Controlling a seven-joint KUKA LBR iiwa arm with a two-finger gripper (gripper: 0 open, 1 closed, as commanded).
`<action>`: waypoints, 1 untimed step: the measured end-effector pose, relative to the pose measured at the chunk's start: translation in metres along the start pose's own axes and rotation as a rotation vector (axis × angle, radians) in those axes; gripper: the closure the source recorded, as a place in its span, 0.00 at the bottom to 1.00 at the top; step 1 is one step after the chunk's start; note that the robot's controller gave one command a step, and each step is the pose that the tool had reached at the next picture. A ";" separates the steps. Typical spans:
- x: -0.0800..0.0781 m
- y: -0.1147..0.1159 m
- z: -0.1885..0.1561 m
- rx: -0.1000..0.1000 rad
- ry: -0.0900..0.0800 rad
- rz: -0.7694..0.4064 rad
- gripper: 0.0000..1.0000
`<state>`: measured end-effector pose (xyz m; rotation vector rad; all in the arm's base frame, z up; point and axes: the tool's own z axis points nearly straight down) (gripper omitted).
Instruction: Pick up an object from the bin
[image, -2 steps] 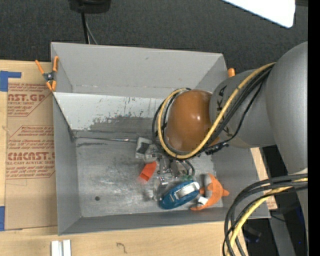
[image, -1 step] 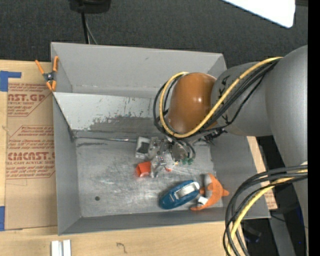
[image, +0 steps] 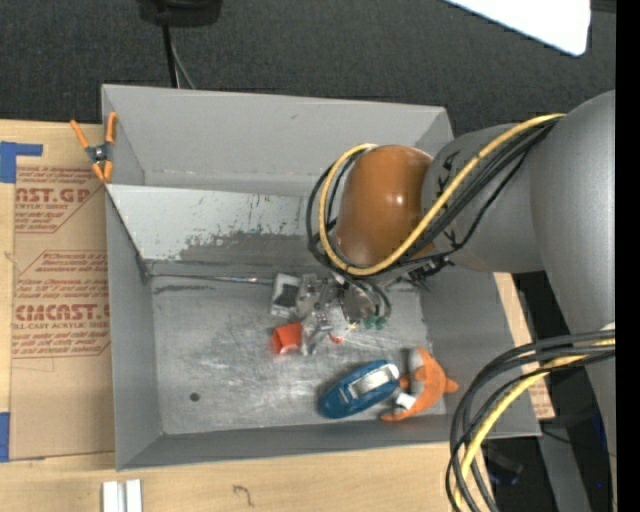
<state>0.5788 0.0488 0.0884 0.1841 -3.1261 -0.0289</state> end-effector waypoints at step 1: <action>0.100 -0.009 -0.114 0.021 -0.009 -0.344 1.00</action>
Offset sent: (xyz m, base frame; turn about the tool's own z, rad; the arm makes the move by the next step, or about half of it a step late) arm 0.0000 0.0000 0.0000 0.0000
